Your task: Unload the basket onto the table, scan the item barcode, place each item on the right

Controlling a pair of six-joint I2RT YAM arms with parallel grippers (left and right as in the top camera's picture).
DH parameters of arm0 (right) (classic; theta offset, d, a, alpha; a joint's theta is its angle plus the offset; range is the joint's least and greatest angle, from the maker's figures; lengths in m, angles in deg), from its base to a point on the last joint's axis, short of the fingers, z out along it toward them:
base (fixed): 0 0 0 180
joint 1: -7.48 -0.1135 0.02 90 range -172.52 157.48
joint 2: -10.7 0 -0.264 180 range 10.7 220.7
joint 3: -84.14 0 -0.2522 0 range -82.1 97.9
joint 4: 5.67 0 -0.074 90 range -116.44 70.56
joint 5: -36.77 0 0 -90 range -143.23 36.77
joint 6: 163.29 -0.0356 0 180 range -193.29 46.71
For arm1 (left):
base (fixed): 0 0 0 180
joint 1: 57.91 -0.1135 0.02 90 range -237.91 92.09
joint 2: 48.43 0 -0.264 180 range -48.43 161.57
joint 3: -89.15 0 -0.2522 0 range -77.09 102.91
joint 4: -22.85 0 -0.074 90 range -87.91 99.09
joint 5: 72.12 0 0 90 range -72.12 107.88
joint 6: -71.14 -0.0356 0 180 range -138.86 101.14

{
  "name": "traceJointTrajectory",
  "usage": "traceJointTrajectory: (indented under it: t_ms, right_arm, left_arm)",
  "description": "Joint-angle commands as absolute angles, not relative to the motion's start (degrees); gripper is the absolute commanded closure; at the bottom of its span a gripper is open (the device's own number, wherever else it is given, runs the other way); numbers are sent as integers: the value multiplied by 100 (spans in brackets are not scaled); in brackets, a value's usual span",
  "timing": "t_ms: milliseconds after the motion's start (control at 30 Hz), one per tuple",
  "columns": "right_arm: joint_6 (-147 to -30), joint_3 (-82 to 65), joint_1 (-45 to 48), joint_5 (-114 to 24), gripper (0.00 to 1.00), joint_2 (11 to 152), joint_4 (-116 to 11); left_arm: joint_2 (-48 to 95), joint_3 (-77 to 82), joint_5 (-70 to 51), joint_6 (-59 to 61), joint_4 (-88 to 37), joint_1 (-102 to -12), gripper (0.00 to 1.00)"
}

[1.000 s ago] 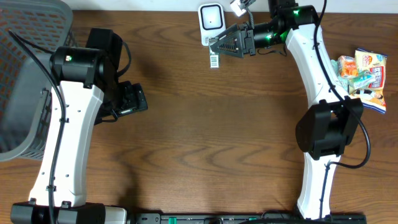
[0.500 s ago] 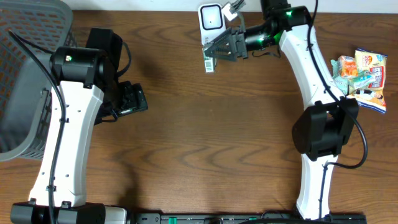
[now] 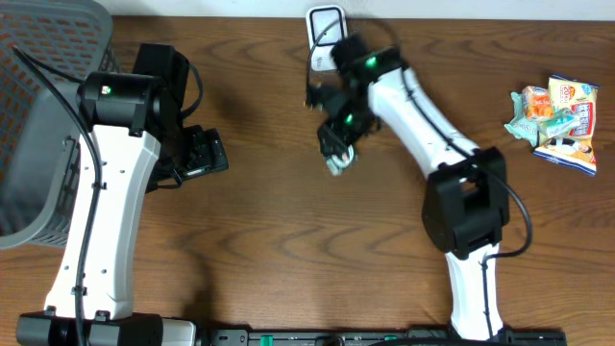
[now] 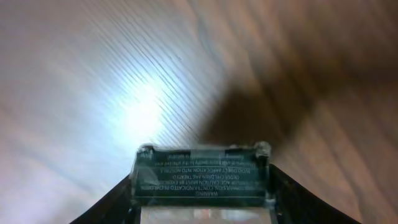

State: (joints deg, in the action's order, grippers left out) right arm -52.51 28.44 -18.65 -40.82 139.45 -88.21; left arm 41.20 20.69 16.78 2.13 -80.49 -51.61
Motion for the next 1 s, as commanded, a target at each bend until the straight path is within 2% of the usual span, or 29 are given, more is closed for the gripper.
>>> traceJointTrajectory:
  t_ms: [0, 133, 300, 367, 500, 667, 733, 867, 967]
  right_arm:
    - [-5181, 2490, -1926, -5335, 43, 13859, -8712]
    - [-5380, 2374, -1918, -5510, 34, 13859, -8687]
    - [-6187, 2536, -1909, -5497, 41, 13794, -8714]
    - [-6372, 2621, -1909, -5499, 41, 13763, -8716]
    - [-6407, 2752, -1913, -5497, 31, 13744, -8803]
    - [-6770, 2752, -1904, -5223, 30, 13744, -8779]
    - [-7220, 2752, -1880, -5112, 20, 13744, -8738]
    - [-8337, 2752, -1802, -4244, 19, 13744, -8550]
    - [-8549, 2752, -1767, -3503, 18, 13744, -8447]
  left_arm:
    - [4142, 2062, 1750, 227, -8065, -5174, 2]
    - [4142, 2062, 1750, 227, -8062, -5174, 2]
    - [4142, 2062, 1750, 227, -8065, -5174, 2]
    - [4142, 2062, 1750, 227, -8065, -5174, 3]
    - [4142, 2062, 1750, 227, -8065, -5174, 2]
    - [4142, 2062, 1750, 227, -8062, -5174, 2]
    - [4142, 2062, 1750, 227, -8065, -5174, 3]
    - [4142, 2062, 1750, 227, -8065, -5174, 2]
    - [4142, 2062, 1750, 227, -8065, -5174, 2]
